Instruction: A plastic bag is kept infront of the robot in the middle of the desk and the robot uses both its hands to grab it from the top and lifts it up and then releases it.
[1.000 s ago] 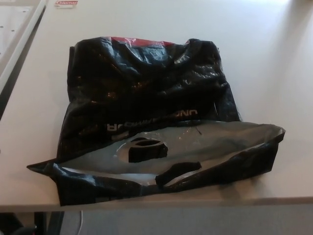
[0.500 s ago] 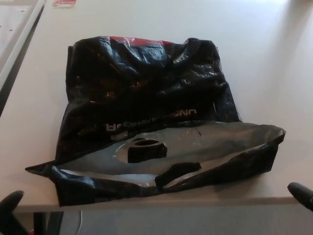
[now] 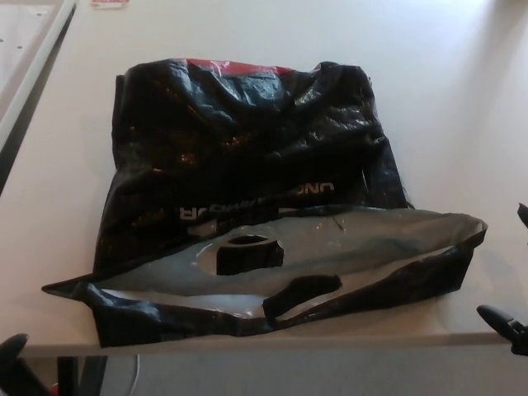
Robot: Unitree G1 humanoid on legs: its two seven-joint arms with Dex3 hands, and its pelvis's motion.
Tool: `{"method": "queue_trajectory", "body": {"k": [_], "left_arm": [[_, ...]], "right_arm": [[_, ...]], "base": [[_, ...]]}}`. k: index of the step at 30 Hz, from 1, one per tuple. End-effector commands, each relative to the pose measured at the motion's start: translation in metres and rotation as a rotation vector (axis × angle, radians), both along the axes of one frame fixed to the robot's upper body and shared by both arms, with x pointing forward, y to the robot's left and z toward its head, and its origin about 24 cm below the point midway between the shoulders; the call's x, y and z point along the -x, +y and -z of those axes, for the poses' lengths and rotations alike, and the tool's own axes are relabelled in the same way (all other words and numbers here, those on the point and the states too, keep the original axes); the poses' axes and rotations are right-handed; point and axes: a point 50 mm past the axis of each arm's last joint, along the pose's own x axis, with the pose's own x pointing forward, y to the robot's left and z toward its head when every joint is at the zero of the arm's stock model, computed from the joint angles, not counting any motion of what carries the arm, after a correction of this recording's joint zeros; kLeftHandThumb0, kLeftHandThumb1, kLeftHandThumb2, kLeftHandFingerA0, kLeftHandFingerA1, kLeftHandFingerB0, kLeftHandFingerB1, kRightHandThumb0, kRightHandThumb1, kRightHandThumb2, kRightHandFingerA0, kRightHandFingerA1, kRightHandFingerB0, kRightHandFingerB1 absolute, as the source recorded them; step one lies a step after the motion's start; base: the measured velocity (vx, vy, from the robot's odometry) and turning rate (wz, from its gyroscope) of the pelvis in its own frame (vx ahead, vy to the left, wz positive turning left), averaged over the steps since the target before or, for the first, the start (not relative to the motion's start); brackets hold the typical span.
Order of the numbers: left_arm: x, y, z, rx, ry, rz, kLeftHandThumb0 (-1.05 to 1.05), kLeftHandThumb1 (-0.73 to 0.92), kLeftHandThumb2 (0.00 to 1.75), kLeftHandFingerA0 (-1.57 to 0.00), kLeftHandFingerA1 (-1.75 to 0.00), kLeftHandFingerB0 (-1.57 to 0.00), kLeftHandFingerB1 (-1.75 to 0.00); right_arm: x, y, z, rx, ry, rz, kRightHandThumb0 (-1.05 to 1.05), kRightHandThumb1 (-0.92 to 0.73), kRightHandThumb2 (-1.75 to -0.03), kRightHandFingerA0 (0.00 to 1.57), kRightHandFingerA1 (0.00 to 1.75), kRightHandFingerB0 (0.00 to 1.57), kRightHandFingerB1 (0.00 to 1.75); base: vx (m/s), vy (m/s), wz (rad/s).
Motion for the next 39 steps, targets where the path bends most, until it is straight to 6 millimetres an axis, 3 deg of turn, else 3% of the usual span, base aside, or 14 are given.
{"method": "queue_trajectory", "body": {"k": [1, 2, 3, 5, 6, 12, 13, 16, 18, 19, 20, 22, 25, 39], "left_arm": [[-0.012, 0.009, 0.011, 0.025, 0.041, -0.019, -0.08, 0.38, 0.83, -0.28, -0.53, -0.14, -0.47], [-0.014, 0.012, 0.015, 0.043, 0.05, -0.03, -0.19, 0.52, 0.56, -0.41, -0.35, -0.28, -0.31], [-0.017, 0.015, 0.019, 0.064, 0.067, -0.051, -0.21, 0.52, 0.56, -0.42, -0.34, -0.29, -0.31], [-0.023, 0.023, 0.024, 0.083, 0.095, -0.084, -0.2, 0.52, 0.56, -0.42, -0.35, -0.29, -0.31], [-0.027, 0.026, 0.027, 0.105, 0.111, -0.094, -0.21, 0.51, 0.55, -0.47, -0.36, -0.32, -0.31], [-0.043, 0.038, 0.039, 0.088, 0.16, -0.161, -0.19, 0.52, 0.55, -0.49, -0.36, -0.32, -0.31], [-0.049, 0.037, 0.043, 0.119, 0.186, -0.166, -0.23, 0.52, 0.56, -0.47, -0.35, -0.31, -0.31], [-0.056, 0.034, 0.049, 0.164, 0.218, -0.17, -0.29, 0.5, 0.55, -0.51, -0.37, -0.34, -0.33], [-0.062, 0.029, 0.056, 0.255, 0.264, -0.148, -0.34, 0.49, 0.55, -0.53, -0.37, -0.35, -0.34], [-0.065, 0.027, 0.06, 0.31, 0.293, -0.121, -0.38, 0.47, 0.54, -0.53, -0.37, -0.36, -0.34], [-0.068, 0.022, 0.064, 0.377, 0.337, -0.081, -0.45, 0.46, 0.54, -0.56, -0.39, -0.38, -0.35], [-0.072, 0.014, 0.068, 0.439, 0.366, -0.04, -0.51, 0.38, 0.68, -0.51, -0.47, -0.33, -0.42], [-0.075, 0.001, 0.072, 0.563, 0.415, 0.05, -0.42, 0.42, 0.53, -0.54, -0.37, -0.37, -0.34], [-0.036, -0.032, 0.068, 0.531, 0.613, 0.311, -0.48, 0.37, 0.67, -0.49, -0.46, -0.31, -0.42]], "right_arm": [[-0.012, -0.009, 0.001, -0.092, 0.076, 0.042, -0.61, -0.42, -0.73, 0.11, 0.4, 0.05, 0.24], [-0.012, -0.009, 0.001, -0.102, 0.083, 0.043, -0.62, -0.42, -0.73, 0.1, 0.39, 0.05, 0.22], [-0.013, -0.008, 0.001, -0.11, 0.089, 0.045, -0.33, -0.35, -0.91, 0.0, 0.48, 0.0, 0.49], [-0.014, -0.004, 0.004, -0.118, 0.095, 0.05, -0.32, -0.36, -0.91, 0.0, 0.48, 0.0, 0.49], [-0.014, -0.002, 0.006, -0.108, 0.095, 0.049, -0.6, -0.43, -0.73, 0.16, 0.41, 0.08, 0.28], [-0.024, 0.011, 0.009, -0.049, 0.113, 0.013, -0.55, -0.55, -0.58, 0.38, 0.39, 0.12, 0.24], [-0.025, 0.013, 0.011, -0.043, 0.12, 0.013, -0.61, -0.45, -0.74, 0.3, 0.47, 0.08, 0.32], [-0.027, 0.014, 0.012, -0.039, 0.123, 0.012, -0.55, -0.56, -0.57, 0.4, 0.42, 0.12, 0.25], [-0.027, 0.013, 0.013, -0.054, 0.129, 0.012, -0.63, -0.46, -0.76, 0.31, 0.48, 0.08, 0.33], [-0.027, 0.013, 0.013, -0.07, 0.126, 0.019, -0.57, -0.56, -0.57, 0.42, 0.41, 0.14, 0.26], [-0.029, 0.016, 0.014, -0.108, 0.124, 0.016, -0.62, -0.46, -0.75, 0.23, 0.41, 0.09, 0.36], [-0.029, 0.017, 0.014, -0.131, 0.12, 0.01, -0.63, -0.47, -0.74, 0.23, 0.41, 0.11, 0.36], [-0.03, 0.016, 0.016, -0.18, 0.122, 0.018, -0.62, -0.47, -0.74, 0.24, 0.41, 0.12, 0.36], [-0.025, 0.018, 0.029, -0.363, 0.21, 0.048, -0.63, -0.51, -0.78, 0.26, 0.42, 0.15, 0.38]], "base": [[0.0, 0.0, 0.0], [0.0, 0.0, 0.0], [0.0, 0.0, 0.0], [0.0, 0.0, 0.0], [0.0, 0.0, 0.0], [0.0, 0.0, 0.0], [0.0, 0.0, 0.0], [0.0, 0.0, 0.0], [0.0, 0.0, 0.0], [0.0, 0.0, 0.0], [0.0, 0.0, 0.0], [0.0, 0.0, 0.0], [0.0, 0.0, 0.0], [0.0, 0.0, 0.0]]}}
